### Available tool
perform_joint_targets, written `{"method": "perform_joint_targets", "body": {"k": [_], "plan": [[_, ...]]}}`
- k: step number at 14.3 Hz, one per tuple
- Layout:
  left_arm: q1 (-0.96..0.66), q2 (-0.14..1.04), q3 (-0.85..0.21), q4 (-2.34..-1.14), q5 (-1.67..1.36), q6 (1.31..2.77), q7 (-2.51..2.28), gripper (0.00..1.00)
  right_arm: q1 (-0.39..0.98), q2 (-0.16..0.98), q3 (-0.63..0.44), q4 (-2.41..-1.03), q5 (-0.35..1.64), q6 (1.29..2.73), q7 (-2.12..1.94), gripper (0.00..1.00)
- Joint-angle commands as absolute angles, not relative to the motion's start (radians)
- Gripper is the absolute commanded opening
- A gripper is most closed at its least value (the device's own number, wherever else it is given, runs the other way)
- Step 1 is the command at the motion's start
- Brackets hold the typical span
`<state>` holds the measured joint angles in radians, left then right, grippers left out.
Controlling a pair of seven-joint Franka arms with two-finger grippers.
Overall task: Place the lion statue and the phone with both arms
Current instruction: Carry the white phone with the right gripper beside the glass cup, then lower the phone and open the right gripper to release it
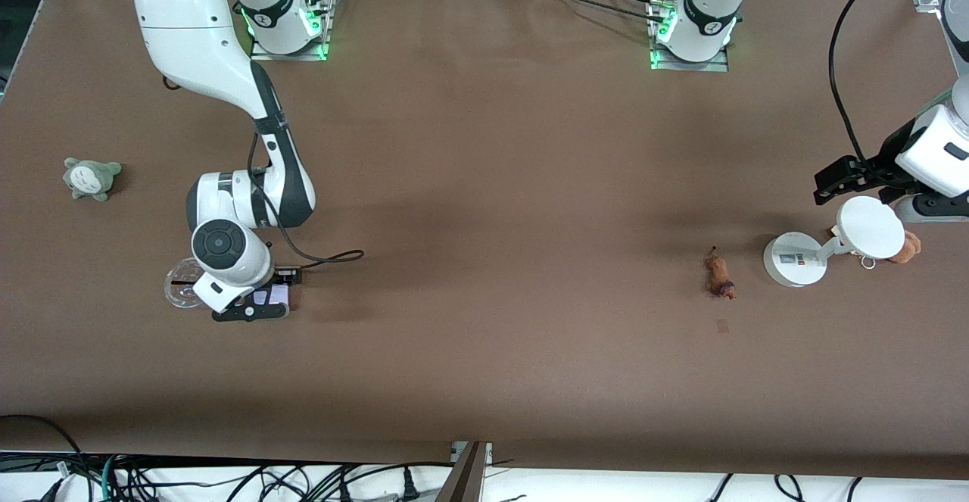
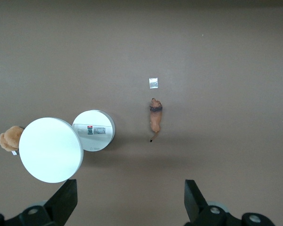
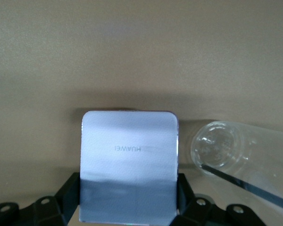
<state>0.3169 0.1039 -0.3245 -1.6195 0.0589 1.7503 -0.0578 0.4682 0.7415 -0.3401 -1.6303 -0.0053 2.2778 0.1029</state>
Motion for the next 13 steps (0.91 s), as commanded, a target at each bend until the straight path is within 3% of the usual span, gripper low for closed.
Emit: {"method": "perform_joint_targets", "body": {"k": [1, 2, 3, 4, 5, 10, 13], "plan": [[0.324, 0.112, -0.327, -1.594, 0.074, 1.740, -0.052, 1.00, 0.462, 0.727, -0.334, -1.681, -0.005, 2.347, 0.084, 0.26], [0.337, 0.106, -0.328, -1.597, 0.074, 1.724, -0.052, 1.00, 0.462, 0.727, -0.334, -1.690, -0.005, 2.364, 0.084, 0.28], [0.339, 0.109, -0.328, -1.594, 0.074, 1.724, -0.051, 1.00, 0.460, 0.727, -0.334, -1.690, -0.005, 2.361, 0.086, 0.42], [0.339, 0.112, -0.328, -1.594, 0.074, 1.724, -0.051, 1.00, 0.457, 0.726, -0.334, -1.686, -0.005, 2.359, 0.090, 0.77], [0.339, 0.110, -0.328, -1.595, 0.074, 1.724, -0.051, 1.00, 0.451, 0.726, -0.334, -1.681, -0.005, 2.358, 0.094, 1.00], [0.337, 0.115, -0.336, -1.594, 0.072, 1.723, -0.051, 1.00, 0.449, 0.651, -0.336, -1.645, -0.008, 2.314, 0.078, 1.00], [0.319, 0.117, -0.339, -1.591, 0.072, 1.721, -0.055, 1.00, 0.449, 0.630, -0.334, -1.487, -0.008, 2.075, 0.077, 1.00]]}}
